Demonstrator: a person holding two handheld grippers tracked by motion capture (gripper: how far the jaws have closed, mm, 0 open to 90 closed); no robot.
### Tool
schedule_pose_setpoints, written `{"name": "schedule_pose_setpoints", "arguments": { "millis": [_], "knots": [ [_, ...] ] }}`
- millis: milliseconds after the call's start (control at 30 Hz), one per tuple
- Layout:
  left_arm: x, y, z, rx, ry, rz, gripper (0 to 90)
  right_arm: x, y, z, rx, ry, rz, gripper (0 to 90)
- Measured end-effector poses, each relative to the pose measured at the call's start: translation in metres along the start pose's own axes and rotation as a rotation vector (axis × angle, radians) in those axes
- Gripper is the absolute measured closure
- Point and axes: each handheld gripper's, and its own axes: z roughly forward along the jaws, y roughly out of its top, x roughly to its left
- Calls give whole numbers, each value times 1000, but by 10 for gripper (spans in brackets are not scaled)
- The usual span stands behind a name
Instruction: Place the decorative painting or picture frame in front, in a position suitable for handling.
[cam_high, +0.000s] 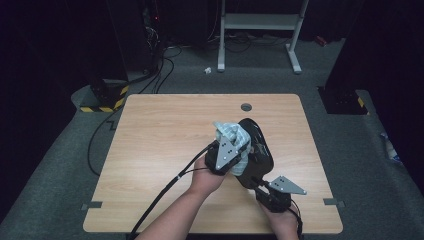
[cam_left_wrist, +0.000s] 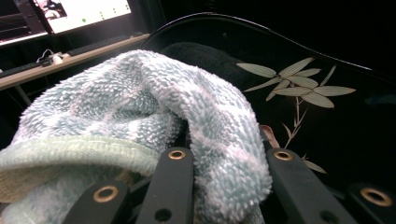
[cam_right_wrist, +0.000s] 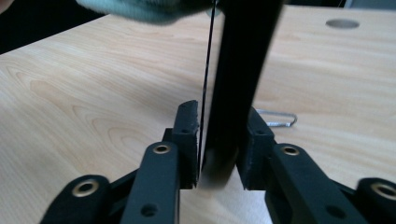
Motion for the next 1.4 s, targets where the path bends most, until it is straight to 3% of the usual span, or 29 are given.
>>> {"name": "schedule_pose_setpoints", "arguments": {
  "millis": [100, 200, 267, 467, 567, 833, 933, 1100, 1267, 1400],
  "knots": [
    [0, 0, 1, 1, -1, -2, 785, -1, -2, 1, 21, 3, 15, 694],
    [-1, 0, 1, 4, -8, -5, 786, -2, -4, 0, 24, 11, 17, 775],
    [-5, 0, 0, 9, -20, 6, 786, -2, -3, -1, 26, 4, 10, 781],
    [-24, 2, -2, 0, -74, 35, 785, -4, -2, 1, 23, -3, 12, 782],
    [-42, 5, -6, -20, -127, 38, 786, -4, -1, 1, 24, -5, 9, 781],
    [-52, 19, -11, -67, -186, 14, 786, -5, -1, 1, 25, -3, 5, 781],
    [-50, 19, -10, -69, -182, 21, 786, -6, -1, 1, 23, 0, 8, 781],
    [-33, 14, -4, -45, -126, 26, 786, -6, 0, 1, 22, 2, 7, 781],
    [-7, 6, 4, -5, -58, 8, 786, -6, 0, 1, 21, 3, 4, 780],
    [15, -4, 13, 31, -7, -33, 787, -6, 0, 1, 19, 3, 4, 778]
  ]
}}
